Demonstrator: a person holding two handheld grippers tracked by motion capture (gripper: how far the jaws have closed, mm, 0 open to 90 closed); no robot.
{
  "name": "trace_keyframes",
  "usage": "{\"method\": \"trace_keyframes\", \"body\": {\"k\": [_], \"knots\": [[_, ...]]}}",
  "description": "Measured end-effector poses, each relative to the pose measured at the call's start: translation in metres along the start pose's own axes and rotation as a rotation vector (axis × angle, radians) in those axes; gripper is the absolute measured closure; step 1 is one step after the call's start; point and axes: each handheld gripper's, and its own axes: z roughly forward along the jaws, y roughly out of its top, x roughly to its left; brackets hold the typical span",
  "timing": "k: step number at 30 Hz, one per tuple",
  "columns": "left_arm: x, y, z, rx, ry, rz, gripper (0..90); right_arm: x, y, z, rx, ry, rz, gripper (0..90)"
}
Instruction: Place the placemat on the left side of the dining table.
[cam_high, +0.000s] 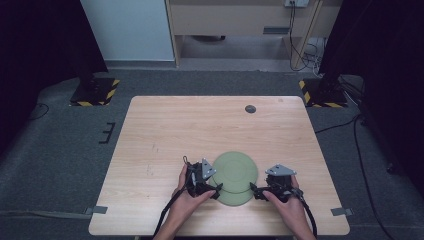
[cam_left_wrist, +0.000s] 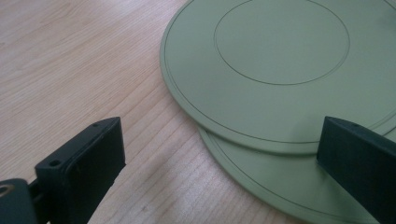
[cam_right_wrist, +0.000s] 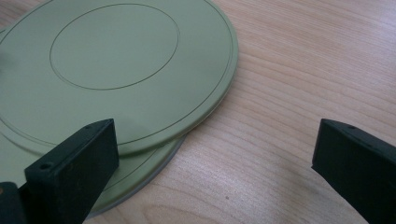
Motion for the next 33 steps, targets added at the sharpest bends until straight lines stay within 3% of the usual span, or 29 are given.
{"method": "trace_keyframes", "body": {"k": [16, 24, 28, 33], "knots": [[0.002, 0.0, 0.001, -0.007, -0.001, 0.0, 2.0, 0.0, 0.001, 0.0, -0.012, -0.003, 0.005, 4.0], [0.006, 0.003, 0.003, 0.002, -0.001, -0.002, 0.6, -0.002, 0.002, 0.003, -0.014, -0.012, 0.015, 1.0], [0.006, 0.003, 0.003, -0.012, -0.009, 0.01, 1.4, -0.002, 0.002, 0.005, -0.014, -0.014, 0.016, 0.9], [0.01, 0.011, 0.001, -0.035, -0.022, -0.008, 3.4, -0.003, 0.002, 0.005, -0.015, -0.013, 0.022, 0.7]]}}
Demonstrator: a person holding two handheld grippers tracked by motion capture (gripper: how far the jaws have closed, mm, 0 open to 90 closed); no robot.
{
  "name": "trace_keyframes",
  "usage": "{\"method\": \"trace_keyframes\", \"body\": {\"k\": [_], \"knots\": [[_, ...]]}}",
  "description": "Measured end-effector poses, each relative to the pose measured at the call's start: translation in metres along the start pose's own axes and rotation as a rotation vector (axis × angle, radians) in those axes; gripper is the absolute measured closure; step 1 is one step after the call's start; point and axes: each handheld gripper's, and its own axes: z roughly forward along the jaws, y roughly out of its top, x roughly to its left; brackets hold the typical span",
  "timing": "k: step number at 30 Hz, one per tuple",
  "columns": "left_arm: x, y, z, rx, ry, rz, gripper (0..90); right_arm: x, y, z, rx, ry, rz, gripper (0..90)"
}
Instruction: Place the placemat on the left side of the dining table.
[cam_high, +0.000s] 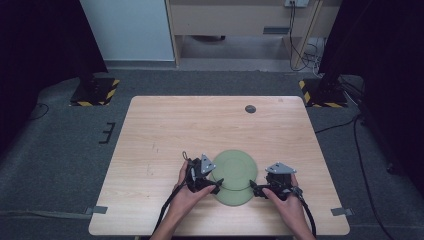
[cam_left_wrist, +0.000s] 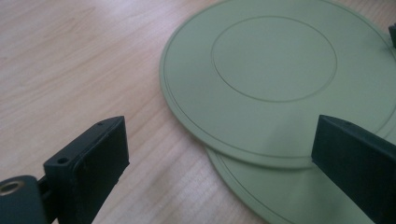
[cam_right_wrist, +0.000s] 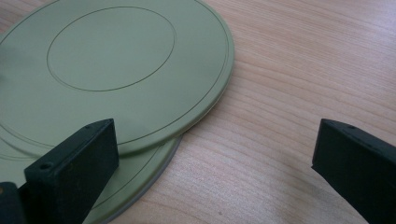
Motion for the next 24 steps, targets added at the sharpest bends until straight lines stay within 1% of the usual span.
{"method": "trace_keyframes", "body": {"k": [2, 3, 6, 8, 9, 12, 14, 16, 19, 21, 24], "knots": [[0.004, 0.005, 0.002, -0.007, -0.013, -0.015, 3.2, 0.0, 0.0, 0.0, 0.0, -0.001, 0.004, 0.8], [0.006, 0.008, 0.004, -0.008, -0.029, -0.022, 3.1, 0.0, 0.0, 0.001, 0.0, -0.001, 0.004, 0.8], [0.009, 0.013, 0.012, 0.008, -0.044, -0.019, 3.3, 0.0, 0.0, 0.001, -0.003, -0.005, 0.003, 0.8], [0.01, 0.016, 0.017, 0.013, -0.063, -0.039, 3.7, -0.001, 0.0, 0.001, -0.003, -0.007, 0.003, 0.8], [0.011, 0.018, 0.02, 0.015, -0.079, -0.056, 3.7, -0.001, 0.0, 0.001, -0.004, -0.007, 0.004, 0.8], [0.014, 0.02, 0.028, 0.034, -0.096, -0.075, 3.9, -0.001, 0.0, 0.002, -0.004, -0.008, 0.005, 0.8], [0.016, 0.02, 0.031, 0.045, -0.114, -0.096, 3.9, -0.001, 0.0, 0.002, -0.004, -0.007, 0.005, 0.8], [0.019, 0.02, 0.034, 0.055, -0.119, -0.107, 3.9, -0.001, 0.0, 0.002, -0.004, -0.007, 0.005, 0.8], [0.022, 0.019, 0.037, 0.055, -0.142, -0.142, 4.1, -0.001, 0.0, 0.002, -0.003, -0.006, 0.004, 0.8], [0.023, 0.019, 0.039, 0.06, -0.144, -0.151, 4.2, -0.001, 0.0, 0.002, -0.003, -0.007, 0.003, 0.8], [0.022, 0.02, 0.041, 0.072, -0.146, -0.142, 4.3, -0.001, 0.0, 0.002, -0.003, -0.008, 0.004, 0.9]]}}
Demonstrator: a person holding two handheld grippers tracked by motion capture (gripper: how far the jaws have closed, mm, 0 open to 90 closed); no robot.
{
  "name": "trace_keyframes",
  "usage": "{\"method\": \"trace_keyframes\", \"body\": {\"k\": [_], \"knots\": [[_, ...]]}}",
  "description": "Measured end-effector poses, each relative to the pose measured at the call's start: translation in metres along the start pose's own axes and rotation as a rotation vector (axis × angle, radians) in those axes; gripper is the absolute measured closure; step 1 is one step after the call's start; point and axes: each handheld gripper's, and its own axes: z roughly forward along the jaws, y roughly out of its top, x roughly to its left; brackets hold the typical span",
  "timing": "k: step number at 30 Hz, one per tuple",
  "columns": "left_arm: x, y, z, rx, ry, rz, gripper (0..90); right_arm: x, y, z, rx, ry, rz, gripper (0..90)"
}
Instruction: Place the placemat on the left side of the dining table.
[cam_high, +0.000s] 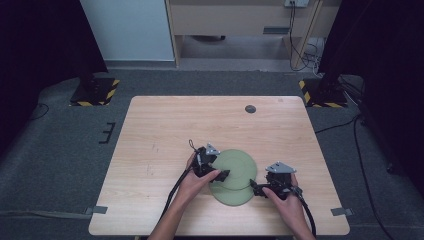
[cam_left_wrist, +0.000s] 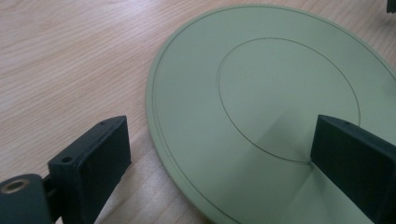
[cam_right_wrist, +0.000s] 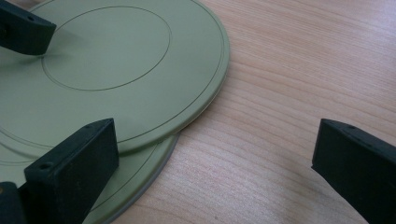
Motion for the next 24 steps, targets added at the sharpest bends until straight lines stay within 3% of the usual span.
{"method": "trace_keyframes", "body": {"k": [6, 11, 20, 24], "knots": [[0.0021, -0.0008, 0.0043, 0.006, -0.031, -0.046, 3.2, 0.0003, 0.0, 0.0, -0.001, -0.002, -0.001, 0.8], [0.0023, -0.0014, 0.0043, 0.002, -0.034, -0.053, 3.5, 0.0007, 0.0001, 0.0003, -0.003, -0.008, 0.002, 0.8], [0.0007, -0.0013, 0.0041, -0.004, -0.038, -0.04, 5.2, 0.0019, 0.0002, 0.0003, -0.009, -0.024, -0.004, 1.6], [-0.005, -0.0037, -0.0024, 0.004, -0.008, -0.009, 5.4, 0.0033, 0.0002, -0.0015, -0.01, -0.02, -0.002, 4.4]]}}
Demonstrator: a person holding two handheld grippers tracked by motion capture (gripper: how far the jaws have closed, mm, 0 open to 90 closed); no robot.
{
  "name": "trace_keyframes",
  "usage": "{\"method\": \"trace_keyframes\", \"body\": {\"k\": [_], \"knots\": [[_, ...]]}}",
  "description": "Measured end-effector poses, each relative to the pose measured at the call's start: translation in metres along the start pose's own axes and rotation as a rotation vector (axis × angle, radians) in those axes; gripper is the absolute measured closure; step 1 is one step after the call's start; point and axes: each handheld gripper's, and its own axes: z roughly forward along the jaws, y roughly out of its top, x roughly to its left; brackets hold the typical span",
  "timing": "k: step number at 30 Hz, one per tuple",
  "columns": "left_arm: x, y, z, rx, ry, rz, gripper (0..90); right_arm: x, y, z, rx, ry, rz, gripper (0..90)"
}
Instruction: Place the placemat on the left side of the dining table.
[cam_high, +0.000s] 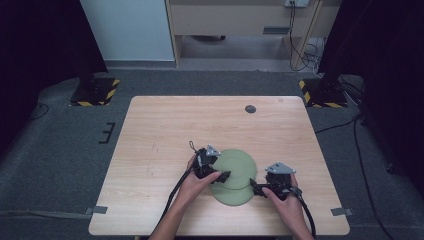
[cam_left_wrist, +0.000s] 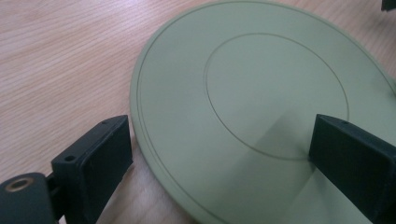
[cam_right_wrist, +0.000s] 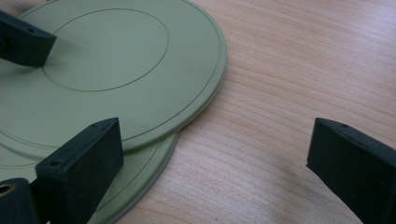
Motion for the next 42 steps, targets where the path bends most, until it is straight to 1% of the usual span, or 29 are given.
{"method": "trace_keyframes", "body": {"k": [4, 5, 6, 7, 9, 13, 15, 18, 22, 24, 29, 31, 32, 33, 36, 38, 39, 40, 41, 42], "knots": [[-0.006, -0.007, -0.013, -0.023, 0.009, 0.031, 4.5, 0.002, 0.0, -0.001, -0.002, 0.009, -0.006, 4.4], [-0.007, -0.009, -0.016, -0.03, 0.009, 0.034, 4.4, 0.003, 0.0, -0.001, -0.002, 0.011, -0.011, 4.5], [-0.008, -0.011, -0.018, -0.033, 0.0, 0.033, 4.4, 0.004, 0.0, -0.001, -0.001, 0.012, -0.008, 4.5], [-0.009, -0.014, -0.021, -0.033, -0.008, 0.036, 4.2, 0.004, 0.0, -0.001, 0.0, 0.013, -0.009, 4.5], [-0.011, -0.019, -0.022, -0.021, -0.009, 0.044, 3.8, 0.005, 0.0, -0.001, 0.0, 0.017, -0.018, 4.5], [-0.013, -0.024, -0.02, 0.003, -0.011, 0.059, 3.5, 0.007, 0.0, -0.001, 0.002, 0.02, -0.015, 4.7], [-0.013, -0.025, -0.019, 0.003, -0.016, 0.06, 2.7, 0.007, 0.0, -0.001, 0.003, 0.022, -0.015, 4.9], [-0.014, -0.024, -0.018, 0.002, -0.014, 0.063, 1.6, 0.009, -0.001, -0.002, 0.008, 0.021, -0.037, 5.0], [-0.013, -0.023, -0.017, 0.008, -0.014, 0.062, 0.5, 0.008, 0.0, -0.001, 0.009, 0.02, -0.03, 3.0], [-0.013, -0.023, -0.016, 0.009, -0.018, 0.057, 0.0, 0.008, 0.0, 0.0, 0.008, 0.011, -0.026, 3.2], [-0.012, -0.021, -0.015, 0.007, -0.022, 0.063, 0.0, 0.006, 0.0, 0.0, 0.004, 0.007, -0.028, 3.7], [-0.012, -0.021, -0.016, -0.007, -0.023, 0.058, 1.0, 0.006, 0.0, 0.0, 0.004, 0.007, -0.028, 3.8], [-0.011, -0.02, -0.017, -0.017, -0.012, 0.056, 2.1, 0.006, 0.0, 0.0, 0.004, 0.007, -0.028, 3.8], [-0.009, -0.019, -0.017, -0.024, -0.005, 0.045, 3.7, 0.006, 0.0, 0.0, 0.004, 0.007, -0.029, 3.7], [-0.004, -0.015, -0.015, -0.029, 0.002, 0.013, 3.4, 0.006, 0.0, 0.001, 0.005, 0.008, -0.027, 3.6], [-0.001, -0.012, -0.013, -0.037, -0.009, -0.014, 3.7, 0.006, 0.0, 0.0, 0.007, 0.009, -0.025, 3.6], [0.001, -0.01, -0.011, -0.036, -0.022, -0.033, 3.5, 0.006, 0.0, 0.0, 0.007, 0.009, -0.025, 3.6], [0.003, -0.009, -0.01, -0.035, -0.024, -0.043, 3.6, 0.006, 0.0, 0.001, 0.006, 0.008, -0.024, 3.6], [0.005, -0.008, -0.008, -0.034, -0.028, -0.067, 3.8, 0.006, 0.0, 0.001, 0.006, 0.009, -0.024, 3.5], [0.005, -0.007, -0.007, -0.032, -0.032, -0.076, 4.1, 0.006, 0.0, 0.001, 0.006, 0.01, -0.023, 3.5]]}}
